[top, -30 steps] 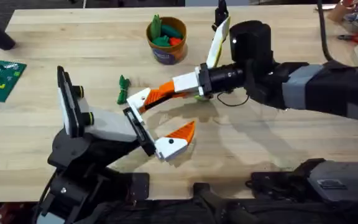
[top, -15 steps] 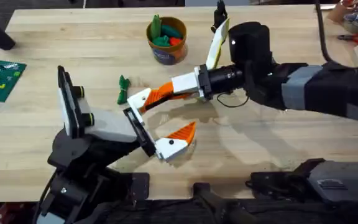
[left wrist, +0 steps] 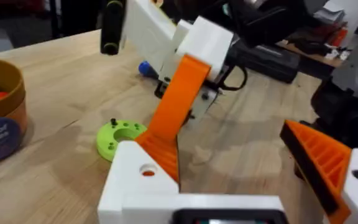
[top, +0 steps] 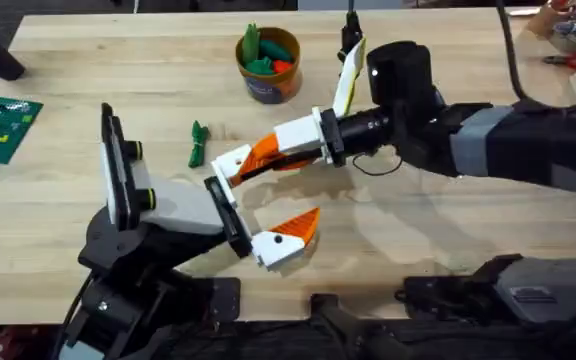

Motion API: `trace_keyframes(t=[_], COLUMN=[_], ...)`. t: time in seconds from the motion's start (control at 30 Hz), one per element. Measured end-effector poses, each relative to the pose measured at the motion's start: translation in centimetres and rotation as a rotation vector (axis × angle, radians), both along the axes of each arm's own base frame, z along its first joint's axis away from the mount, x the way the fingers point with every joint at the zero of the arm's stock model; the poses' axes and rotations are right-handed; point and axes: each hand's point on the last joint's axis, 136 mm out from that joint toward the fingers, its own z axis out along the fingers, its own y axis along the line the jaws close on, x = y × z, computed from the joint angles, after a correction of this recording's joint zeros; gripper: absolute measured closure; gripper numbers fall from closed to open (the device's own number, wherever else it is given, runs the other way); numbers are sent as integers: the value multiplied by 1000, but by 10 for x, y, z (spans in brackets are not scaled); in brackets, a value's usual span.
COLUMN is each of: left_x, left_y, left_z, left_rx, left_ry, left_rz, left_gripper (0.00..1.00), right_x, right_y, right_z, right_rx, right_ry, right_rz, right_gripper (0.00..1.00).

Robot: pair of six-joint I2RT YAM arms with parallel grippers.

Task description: Pick up the gripper from the table and insert it into the empty holder that is missing its gripper. Then pick up a screw, insert it into the mounting hole, and use the screwdriver to tighten it. Finally, clean up the table by picking up the vegetable and placing it into the bucket.

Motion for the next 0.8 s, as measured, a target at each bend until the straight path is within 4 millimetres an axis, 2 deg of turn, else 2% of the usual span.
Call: trace_keyframes(t=[0.07,0.1,0.47,0.8], left_x=[-2,-3,-4,-4], left_y=[-1,-2,-2,-2], left_z=[0,0,0,0], left_rx=[0,0,0,0], left_ry=[-1,-1,-1,-1], left_rz=[-14,-18,-26,-26], left_gripper=[17,17,17,17], right_x=[-1,0,21,54], right_y=[-1,-2,-28,-68], right_z=[1,1,7,13], right_rx=[6,10,46,80], right_ry=[2,4,23,33], right_rz=[6,8,-42,-149], right_gripper=[31,15,8,8])
